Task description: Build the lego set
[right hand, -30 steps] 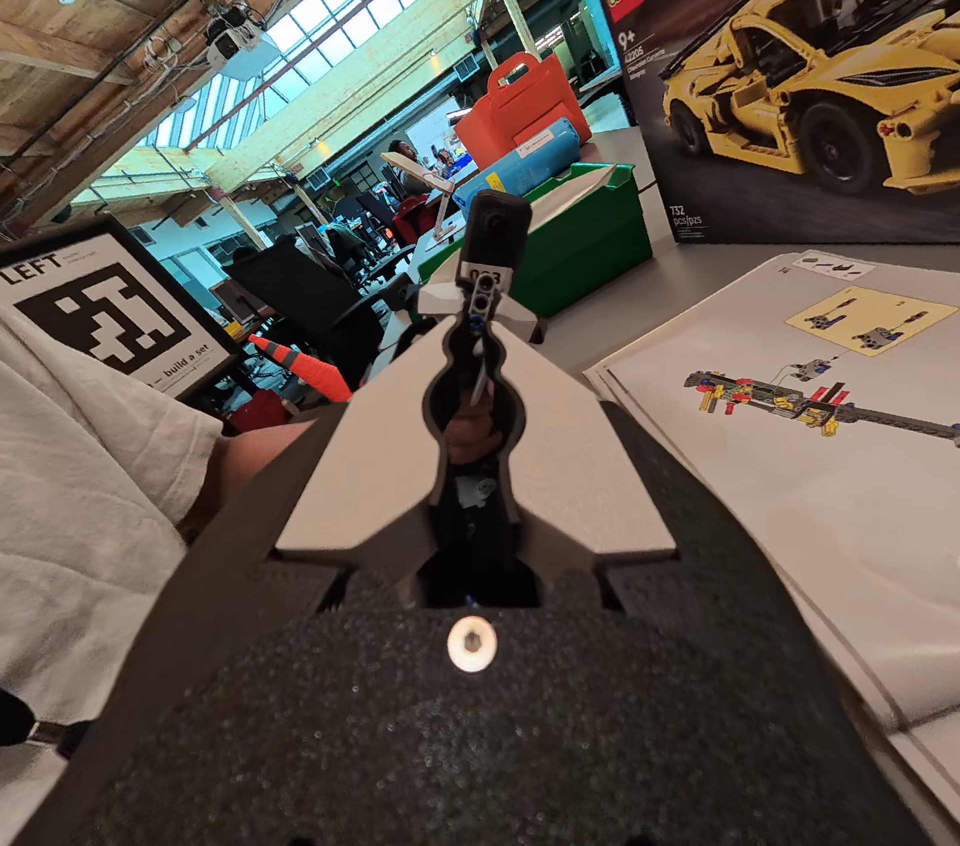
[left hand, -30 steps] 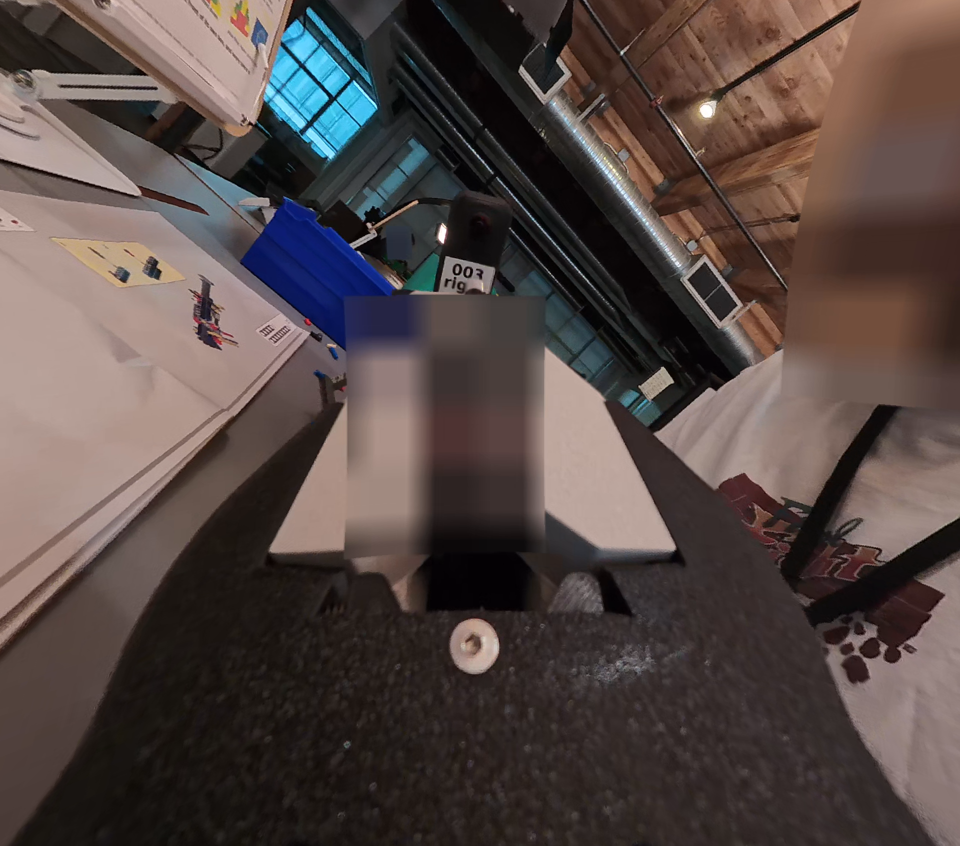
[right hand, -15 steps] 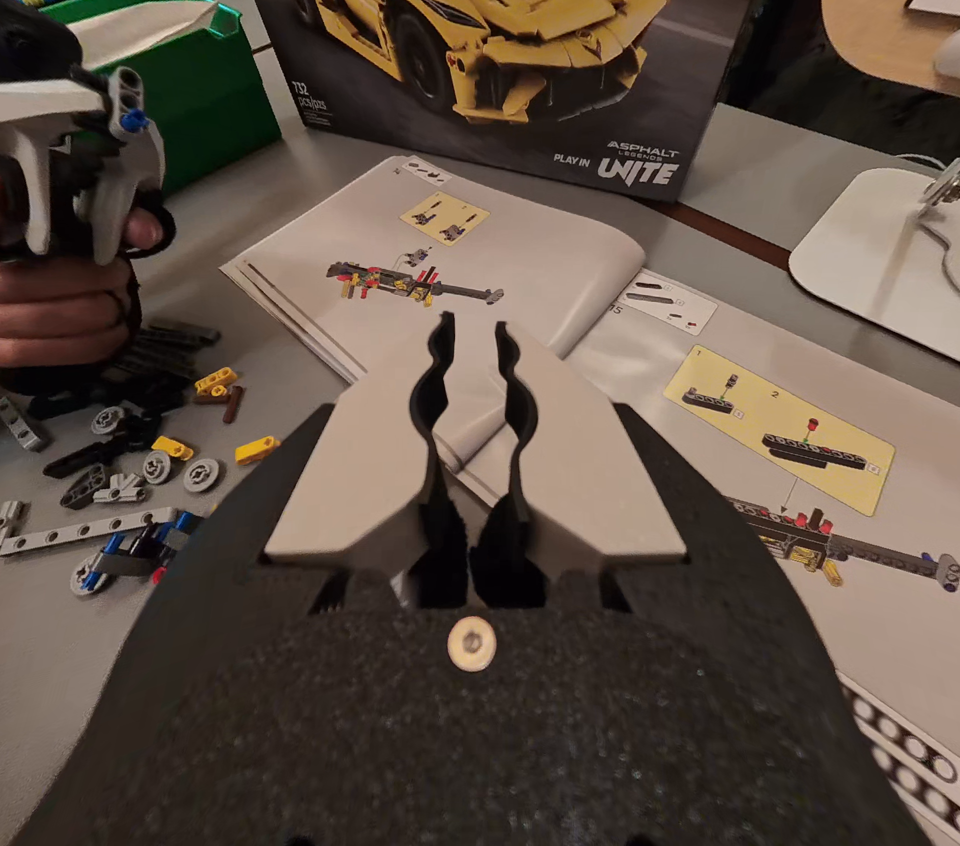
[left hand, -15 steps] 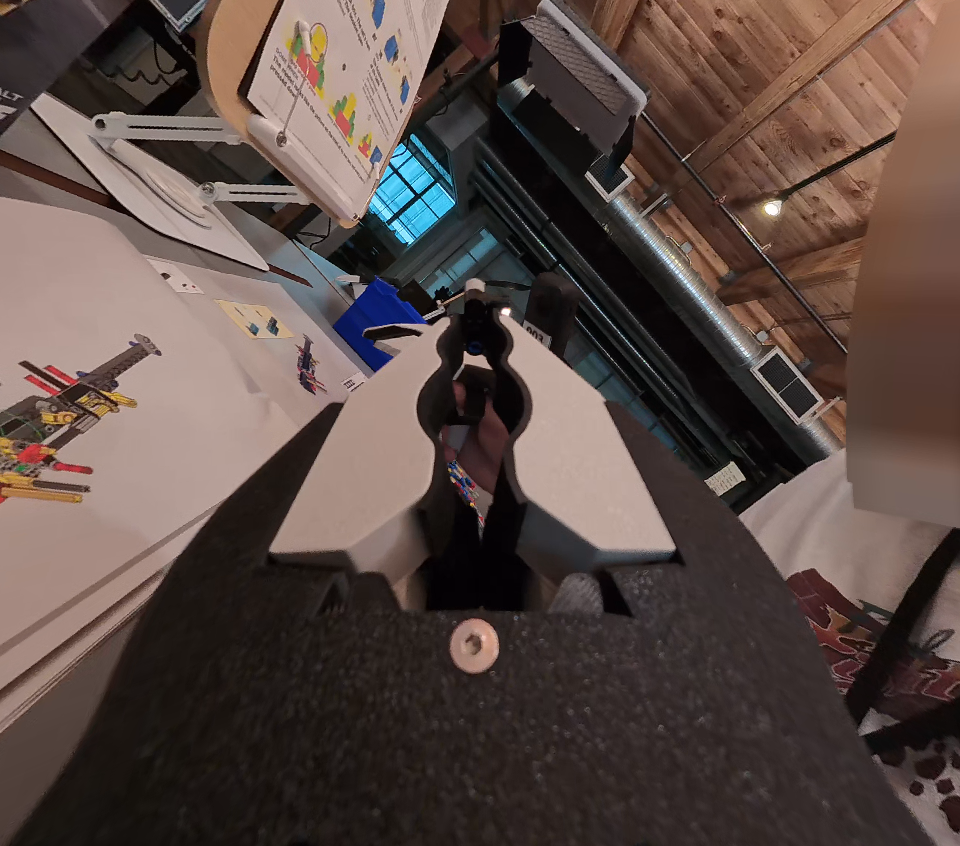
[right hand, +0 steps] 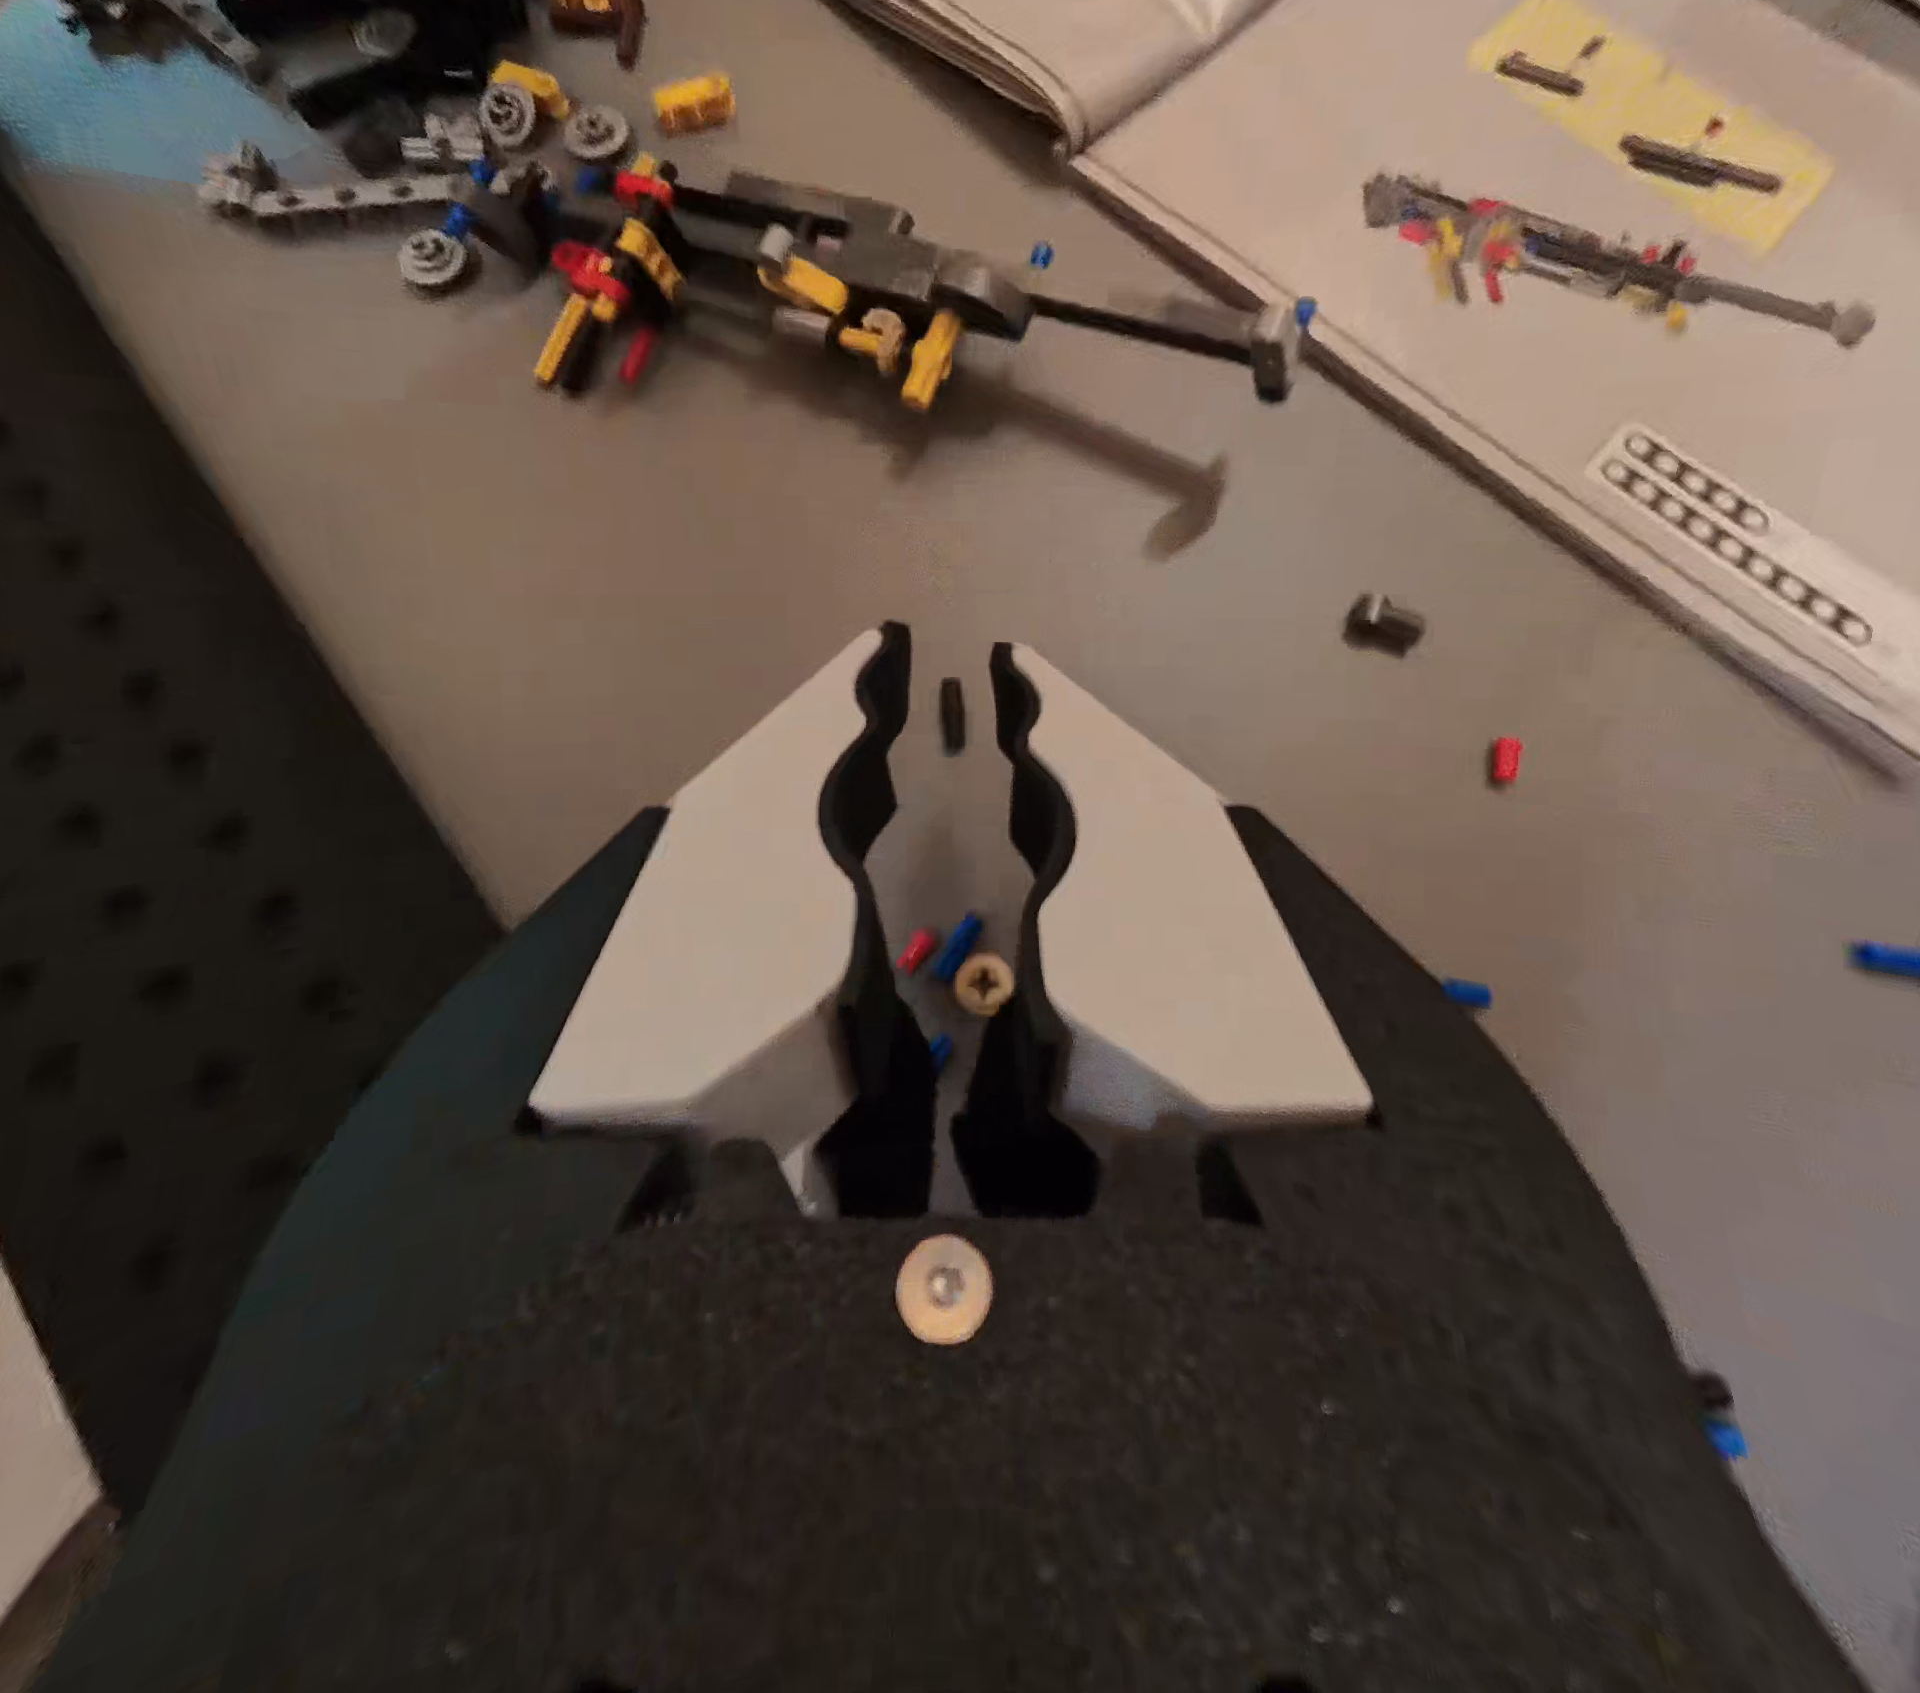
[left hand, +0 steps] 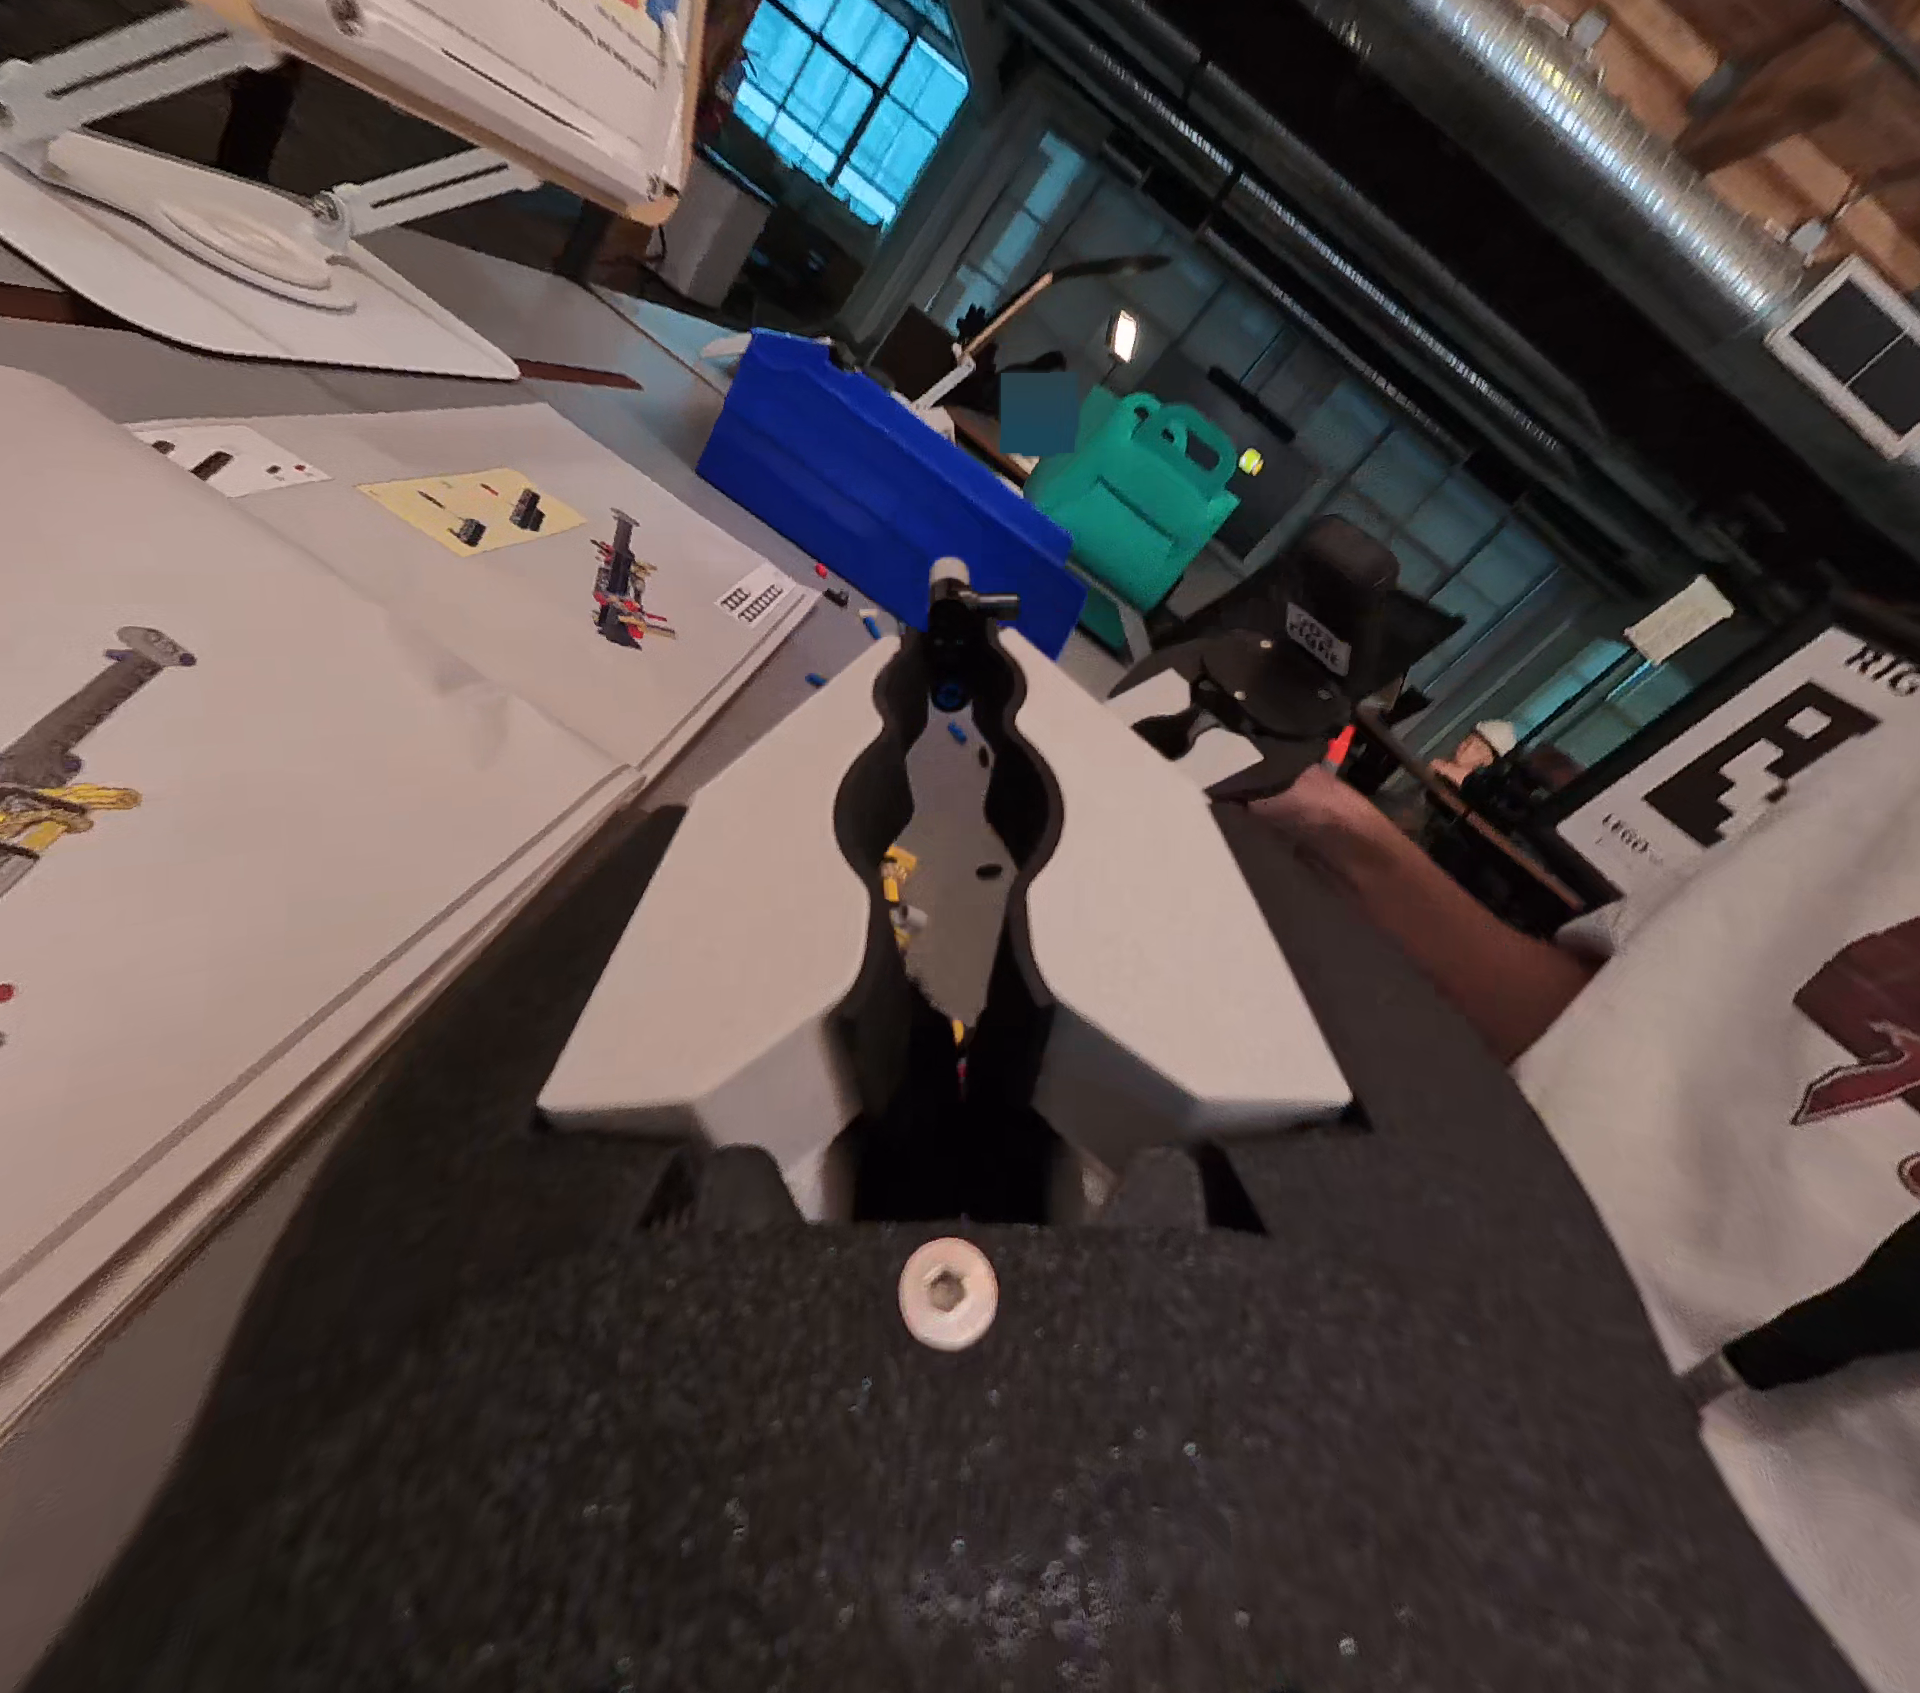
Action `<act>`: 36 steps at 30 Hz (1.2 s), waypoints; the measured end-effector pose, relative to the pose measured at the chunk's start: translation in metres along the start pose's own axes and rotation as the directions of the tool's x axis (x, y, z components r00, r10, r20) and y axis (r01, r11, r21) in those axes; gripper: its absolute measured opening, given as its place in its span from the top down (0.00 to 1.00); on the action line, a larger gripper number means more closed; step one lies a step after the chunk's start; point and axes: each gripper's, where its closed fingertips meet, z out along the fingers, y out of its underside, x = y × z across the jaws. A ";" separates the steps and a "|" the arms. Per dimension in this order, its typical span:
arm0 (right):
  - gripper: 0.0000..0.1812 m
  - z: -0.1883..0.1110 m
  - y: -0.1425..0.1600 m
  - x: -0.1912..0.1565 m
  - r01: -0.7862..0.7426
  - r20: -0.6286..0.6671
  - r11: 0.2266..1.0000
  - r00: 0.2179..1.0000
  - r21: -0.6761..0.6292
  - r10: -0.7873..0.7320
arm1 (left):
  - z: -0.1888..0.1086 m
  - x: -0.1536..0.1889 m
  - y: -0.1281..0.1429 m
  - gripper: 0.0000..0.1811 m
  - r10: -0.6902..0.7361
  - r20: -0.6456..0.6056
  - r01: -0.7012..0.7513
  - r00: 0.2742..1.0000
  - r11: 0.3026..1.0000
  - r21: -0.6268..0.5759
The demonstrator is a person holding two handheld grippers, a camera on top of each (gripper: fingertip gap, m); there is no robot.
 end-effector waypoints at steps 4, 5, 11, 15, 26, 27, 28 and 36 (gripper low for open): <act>0.92 0.009 0.027 -0.003 0.016 -0.028 0.997 0.999 -0.073 -0.018 | 0.015 0.017 0.025 0.97 0.099 -0.034 -0.103 0.995 0.986 -0.131; 0.90 0.013 0.031 -0.002 0.010 -0.019 0.995 1.000 -0.102 -0.012 | 0.019 0.025 0.031 0.96 0.116 -0.061 -0.124 0.991 0.980 -0.154; 0.92 0.024 0.037 0.001 0.056 0.006 0.987 0.998 -0.151 -0.056 | 0.027 0.042 0.045 0.96 0.167 -0.120 -0.189 0.979 0.962 -0.195; 0.98 0.029 0.032 -0.001 0.078 0.042 0.988 0.996 -0.130 -0.074 | 0.023 0.036 0.034 0.96 0.162 -0.097 -0.175 0.982 0.973 -0.150; 0.99 -0.008 0.023 0.064 0.392 0.361 0.583 0.916 -0.712 -0.174 | 0.000 0.005 -0.005 0.97 0.153 0.059 -0.153 0.987 0.988 0.001; 0.99 -0.012 0.029 0.071 0.419 0.392 0.504 0.905 -0.755 -0.165 | -0.001 0.004 -0.006 0.97 0.155 0.067 -0.156 0.986 0.988 0.007; 0.99 -0.017 0.034 0.077 0.436 0.410 0.422 0.899 -0.795 -0.158 | -0.002 0.003 -0.007 0.97 0.161 0.076 -0.162 0.984 0.987 0.009; 0.99 -0.015 0.054 0.095 0.472 0.456 0.097 0.877 -0.876 -0.150 | -0.008 0.003 -0.017 0.97 0.185 0.105 -0.190 0.977 0.981 0.039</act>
